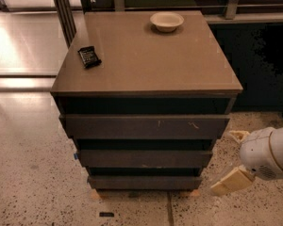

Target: Open bottom drawer

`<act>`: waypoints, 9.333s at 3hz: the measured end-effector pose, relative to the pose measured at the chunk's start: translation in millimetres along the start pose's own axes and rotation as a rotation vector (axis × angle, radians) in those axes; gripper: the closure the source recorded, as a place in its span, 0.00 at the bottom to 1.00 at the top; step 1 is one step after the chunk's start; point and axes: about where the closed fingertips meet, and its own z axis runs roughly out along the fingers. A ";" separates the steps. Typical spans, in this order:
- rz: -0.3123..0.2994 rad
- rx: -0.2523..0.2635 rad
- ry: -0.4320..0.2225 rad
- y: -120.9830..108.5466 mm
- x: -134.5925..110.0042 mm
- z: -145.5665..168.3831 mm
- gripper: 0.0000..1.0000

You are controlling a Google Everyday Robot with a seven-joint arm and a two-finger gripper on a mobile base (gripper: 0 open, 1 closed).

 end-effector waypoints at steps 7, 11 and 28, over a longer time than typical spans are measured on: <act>0.228 0.191 -0.311 -9.3 66.0 136.4 1.00; 0.442 0.364 -0.421 -70.9 130.5 248.1 1.00; 0.832 0.393 -0.171 -189.7 255.2 547.4 1.00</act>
Offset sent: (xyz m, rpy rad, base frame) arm 0.0000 -0.0001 0.0003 -0.0016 -0.0009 -0.0002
